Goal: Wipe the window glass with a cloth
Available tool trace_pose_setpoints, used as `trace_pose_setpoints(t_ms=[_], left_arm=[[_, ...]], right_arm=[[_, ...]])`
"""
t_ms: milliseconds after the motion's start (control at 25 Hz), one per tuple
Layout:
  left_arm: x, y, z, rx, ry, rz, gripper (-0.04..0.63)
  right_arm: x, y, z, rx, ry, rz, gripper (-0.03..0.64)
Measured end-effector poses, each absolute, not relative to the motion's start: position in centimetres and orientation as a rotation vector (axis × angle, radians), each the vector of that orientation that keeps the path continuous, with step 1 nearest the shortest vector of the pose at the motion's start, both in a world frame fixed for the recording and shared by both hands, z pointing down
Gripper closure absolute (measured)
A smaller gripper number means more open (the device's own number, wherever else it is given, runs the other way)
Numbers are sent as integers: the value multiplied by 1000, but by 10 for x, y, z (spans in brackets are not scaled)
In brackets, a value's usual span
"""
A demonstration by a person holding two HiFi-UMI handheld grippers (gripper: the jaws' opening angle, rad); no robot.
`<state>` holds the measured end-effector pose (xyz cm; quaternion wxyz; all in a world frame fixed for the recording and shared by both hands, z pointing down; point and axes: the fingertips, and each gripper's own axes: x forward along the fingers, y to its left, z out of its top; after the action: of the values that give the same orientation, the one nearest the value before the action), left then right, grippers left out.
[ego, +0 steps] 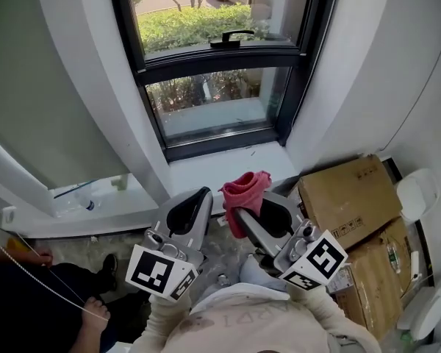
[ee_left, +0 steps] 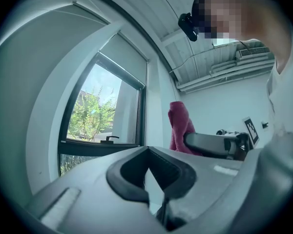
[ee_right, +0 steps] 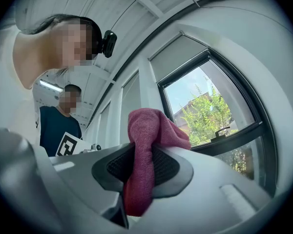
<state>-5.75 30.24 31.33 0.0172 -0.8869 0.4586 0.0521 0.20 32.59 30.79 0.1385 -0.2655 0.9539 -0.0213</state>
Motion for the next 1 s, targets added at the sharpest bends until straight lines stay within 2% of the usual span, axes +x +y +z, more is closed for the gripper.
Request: trace_pose_setpoints(t_ms=[280,560,1000], left_arm=[[-64,257,319,-2752,1466,171,595],[-57,168,311,-2685,1515,101,595],[11,15,281,-2641,1509,62,594]], right_arm=[[0,281,316,-739,2755,-106,508],[5,190,312,-647,2728,-127,508],[67,35,288,-567,2680,-150,508]])
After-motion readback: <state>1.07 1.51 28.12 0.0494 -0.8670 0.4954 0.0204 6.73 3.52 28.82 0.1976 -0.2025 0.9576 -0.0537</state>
